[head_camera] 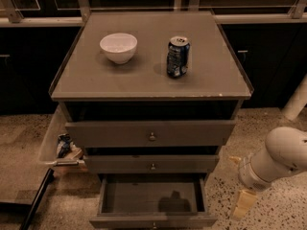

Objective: Close bottom drawer

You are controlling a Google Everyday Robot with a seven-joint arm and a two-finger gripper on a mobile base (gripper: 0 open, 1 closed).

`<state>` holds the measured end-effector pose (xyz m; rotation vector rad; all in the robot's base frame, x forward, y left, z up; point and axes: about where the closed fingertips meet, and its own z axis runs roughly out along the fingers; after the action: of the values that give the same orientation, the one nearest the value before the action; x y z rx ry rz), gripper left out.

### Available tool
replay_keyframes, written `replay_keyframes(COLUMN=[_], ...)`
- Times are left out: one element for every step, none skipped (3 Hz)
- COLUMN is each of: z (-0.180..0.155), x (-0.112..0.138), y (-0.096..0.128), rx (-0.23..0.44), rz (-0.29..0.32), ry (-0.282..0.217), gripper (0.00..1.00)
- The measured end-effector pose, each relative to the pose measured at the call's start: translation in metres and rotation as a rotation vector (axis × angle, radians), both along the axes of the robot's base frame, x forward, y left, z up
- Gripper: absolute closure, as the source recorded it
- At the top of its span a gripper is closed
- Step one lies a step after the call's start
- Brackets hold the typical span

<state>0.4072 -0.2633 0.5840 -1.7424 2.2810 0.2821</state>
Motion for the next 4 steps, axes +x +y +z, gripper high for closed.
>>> replay_keyframes(z=[0.0,-0.024,-0.07,-0.134], x=[0.0,-0.002,-0.001,-0.004], y=[0.0,0.005,0.012,0.023], rx=[0.0,0.049,0.119,0.214], rz=[0.0,-0.001,-0.015,-0.018], ry=[0.0,0.003,0.007,0.033], gripper=[0.0,0.0,0.0,0.0])
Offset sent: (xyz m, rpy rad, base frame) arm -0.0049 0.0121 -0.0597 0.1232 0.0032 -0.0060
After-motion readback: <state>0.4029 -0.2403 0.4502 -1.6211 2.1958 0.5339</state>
